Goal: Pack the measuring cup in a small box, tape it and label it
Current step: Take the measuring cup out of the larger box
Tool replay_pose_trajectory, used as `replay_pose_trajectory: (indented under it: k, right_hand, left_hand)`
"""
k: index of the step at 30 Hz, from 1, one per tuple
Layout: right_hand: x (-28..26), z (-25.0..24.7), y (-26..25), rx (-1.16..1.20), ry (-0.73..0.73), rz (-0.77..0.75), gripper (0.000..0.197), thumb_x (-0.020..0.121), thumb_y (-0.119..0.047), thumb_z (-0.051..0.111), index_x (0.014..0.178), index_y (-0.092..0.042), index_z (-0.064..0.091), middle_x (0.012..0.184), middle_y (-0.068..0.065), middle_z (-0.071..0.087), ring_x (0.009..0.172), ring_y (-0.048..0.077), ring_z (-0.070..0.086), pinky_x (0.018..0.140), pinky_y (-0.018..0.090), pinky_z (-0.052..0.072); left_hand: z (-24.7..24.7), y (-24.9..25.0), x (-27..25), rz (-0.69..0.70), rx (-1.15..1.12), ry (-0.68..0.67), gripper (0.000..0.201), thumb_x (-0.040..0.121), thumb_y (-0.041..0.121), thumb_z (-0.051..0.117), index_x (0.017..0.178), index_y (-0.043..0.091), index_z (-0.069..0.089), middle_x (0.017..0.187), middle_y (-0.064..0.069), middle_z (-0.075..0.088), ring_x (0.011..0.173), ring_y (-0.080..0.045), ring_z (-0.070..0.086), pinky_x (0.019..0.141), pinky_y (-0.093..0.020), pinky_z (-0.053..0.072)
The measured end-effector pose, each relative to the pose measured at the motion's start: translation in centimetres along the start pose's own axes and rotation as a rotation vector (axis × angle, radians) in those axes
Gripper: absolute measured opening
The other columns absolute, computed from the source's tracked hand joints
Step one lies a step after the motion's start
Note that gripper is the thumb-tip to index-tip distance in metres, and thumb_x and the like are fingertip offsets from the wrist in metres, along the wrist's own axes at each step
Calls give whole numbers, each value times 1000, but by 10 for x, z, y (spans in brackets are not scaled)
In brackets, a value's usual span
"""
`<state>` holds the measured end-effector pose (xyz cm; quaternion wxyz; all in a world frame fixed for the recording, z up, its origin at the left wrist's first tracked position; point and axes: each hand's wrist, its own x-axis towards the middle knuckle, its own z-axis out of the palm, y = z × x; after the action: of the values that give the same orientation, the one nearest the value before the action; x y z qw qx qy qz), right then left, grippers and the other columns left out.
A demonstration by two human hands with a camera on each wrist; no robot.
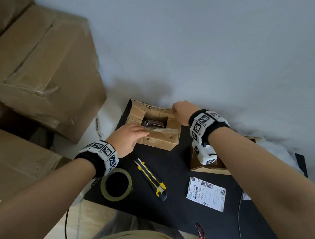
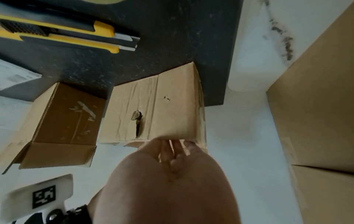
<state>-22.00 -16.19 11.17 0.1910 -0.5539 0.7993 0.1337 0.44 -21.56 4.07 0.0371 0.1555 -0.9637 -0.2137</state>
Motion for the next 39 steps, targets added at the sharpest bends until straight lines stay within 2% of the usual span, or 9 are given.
replay_pose_trajectory:
  k: [6, 11, 15, 23, 28, 30, 34, 37, 39]
  right_hand:
    - [1, -9, 0, 216, 64, 34, 25, 94, -22, 48, 111, -8, 59, 112, 12, 62, 102, 30, 58, 85, 36, 47]
    - [-17, -17, -7, 149, 281, 21, 25, 92, -16, 53, 115, -7, 50, 120, 10, 51, 109, 28, 52, 85, 34, 41]
    - [-46, -8, -19, 311, 276, 63, 17, 90, -22, 54, 101, -9, 55, 107, 9, 59, 97, 27, 57, 80, 37, 47]
    - [-58, 34, -30, 196, 86, 65, 43, 91, -33, 52, 131, -16, 48, 131, 7, 49, 121, 26, 48, 106, 42, 31]
    - [-64, 36, -26, 458, 92, 112, 46, 97, -50, 33, 85, -15, 61, 83, 4, 59, 83, 24, 59, 70, 31, 41]
    - [-67, 35, -26, 507, 68, 135, 41, 99, -44, 35, 91, -15, 61, 90, 7, 62, 88, 25, 59, 72, 29, 41]
    - [-69, 32, -27, 485, -28, 161, 51, 94, -41, 49, 134, -9, 44, 133, 12, 52, 121, 27, 51, 96, 34, 41]
    - [-70, 33, -27, 468, -59, 161, 59, 91, -43, 54, 137, -9, 40, 139, 11, 47, 125, 26, 46, 101, 34, 38]
    - [-70, 36, -26, 447, -68, 153, 63, 89, -45, 57, 138, -9, 39, 140, 10, 45, 125, 26, 46, 102, 35, 39]
  left_hand:
    - [-17, 3, 6, -89, 23, 32, 39, 90, 6, 54, 129, 12, 55, 134, -7, 48, 116, -21, 51, 100, -35, 44]
    - [-36, -8, 12, -234, 277, -118, 59, 91, 44, 51, 138, 10, 42, 146, -7, 33, 133, -24, 30, 109, -40, 32]
    - [-40, -13, 11, -229, 220, -161, 59, 89, 48, 52, 135, 12, 45, 147, -4, 35, 135, -20, 32, 109, -36, 31]
    - [-48, -7, 7, -225, 72, -72, 29, 86, 33, 63, 107, 16, 52, 104, 4, 54, 93, -16, 53, 71, -25, 38]
    - [-50, -2, 1, -188, 57, -66, 20, 90, 24, 58, 87, 14, 41, 69, 13, 36, 59, -10, 40, 50, -20, 28]
    - [-50, -2, -1, -158, 29, -83, 21, 90, 24, 58, 83, 13, 41, 71, 11, 38, 63, -15, 42, 51, -25, 31]
    - [-50, -3, -6, -199, -116, -135, 31, 96, 39, 43, 79, 12, 48, 77, 8, 45, 69, -18, 51, 61, -30, 40]
    - [-51, -7, -7, -247, -291, -135, 40, 99, 38, 33, 87, 9, 59, 97, 1, 61, 103, -20, 58, 88, -39, 46]
    - [-48, -13, -6, -203, -188, -180, 31, 98, 33, 40, 96, 9, 61, 123, -1, 57, 130, -19, 42, 103, -36, 38]
